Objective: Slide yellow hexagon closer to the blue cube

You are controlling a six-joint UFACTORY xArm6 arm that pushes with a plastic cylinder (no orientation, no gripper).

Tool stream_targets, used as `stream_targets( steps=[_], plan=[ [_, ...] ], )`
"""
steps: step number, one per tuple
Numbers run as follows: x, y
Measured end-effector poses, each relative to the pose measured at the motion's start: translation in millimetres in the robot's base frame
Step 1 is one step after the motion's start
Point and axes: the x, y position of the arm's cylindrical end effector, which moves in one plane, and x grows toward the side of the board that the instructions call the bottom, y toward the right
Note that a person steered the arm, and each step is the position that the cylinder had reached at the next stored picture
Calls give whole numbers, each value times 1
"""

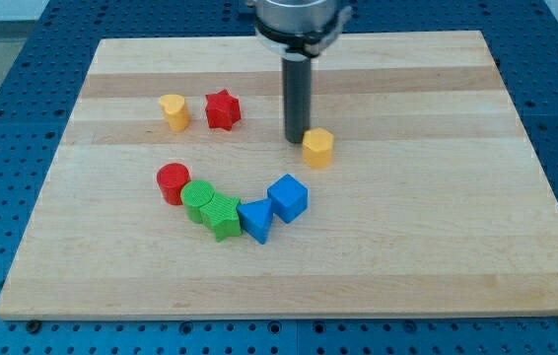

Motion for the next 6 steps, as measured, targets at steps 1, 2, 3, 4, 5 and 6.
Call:
stream_targets(
  steps=[1,2,3,4,5,6],
  plan=[
    [32,12],
    [6,13],
    [-16,63],
    [3,125],
    [27,123],
    [32,79]
  ],
)
